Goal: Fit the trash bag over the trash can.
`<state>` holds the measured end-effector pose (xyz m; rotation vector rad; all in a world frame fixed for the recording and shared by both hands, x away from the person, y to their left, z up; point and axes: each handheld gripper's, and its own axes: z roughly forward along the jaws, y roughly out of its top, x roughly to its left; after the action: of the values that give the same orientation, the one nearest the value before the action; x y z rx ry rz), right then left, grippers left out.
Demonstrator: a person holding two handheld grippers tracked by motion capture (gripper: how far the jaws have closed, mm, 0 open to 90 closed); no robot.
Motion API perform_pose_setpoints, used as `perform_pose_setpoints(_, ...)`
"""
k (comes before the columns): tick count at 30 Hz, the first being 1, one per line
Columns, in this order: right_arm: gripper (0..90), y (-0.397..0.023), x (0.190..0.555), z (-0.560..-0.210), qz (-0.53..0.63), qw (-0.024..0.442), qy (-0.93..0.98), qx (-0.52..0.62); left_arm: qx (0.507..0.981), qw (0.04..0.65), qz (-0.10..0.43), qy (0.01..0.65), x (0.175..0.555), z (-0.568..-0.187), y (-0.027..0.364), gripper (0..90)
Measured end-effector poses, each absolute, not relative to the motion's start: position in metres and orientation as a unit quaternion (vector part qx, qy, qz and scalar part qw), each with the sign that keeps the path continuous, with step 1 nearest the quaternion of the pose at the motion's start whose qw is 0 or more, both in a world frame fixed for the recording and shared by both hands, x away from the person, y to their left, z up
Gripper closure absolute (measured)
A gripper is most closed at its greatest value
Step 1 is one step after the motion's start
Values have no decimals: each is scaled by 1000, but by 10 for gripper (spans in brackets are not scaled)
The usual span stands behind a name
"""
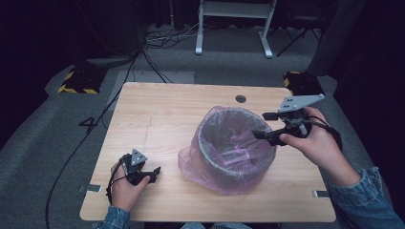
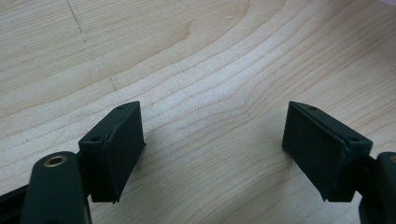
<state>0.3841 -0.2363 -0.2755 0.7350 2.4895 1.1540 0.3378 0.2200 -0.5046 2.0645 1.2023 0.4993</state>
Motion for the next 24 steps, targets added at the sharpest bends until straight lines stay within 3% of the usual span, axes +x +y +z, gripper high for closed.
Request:
perform_pose_setpoints(12, 244, -299, 385, -297, 411, 185, 835, 317, 795, 343, 191, 462, 339, -505, 219, 193)
perform_pose_setpoints(24, 224, -335, 382, -336, 384, 174, 836, 351, 796, 345, 188, 460, 338, -505, 219, 191)
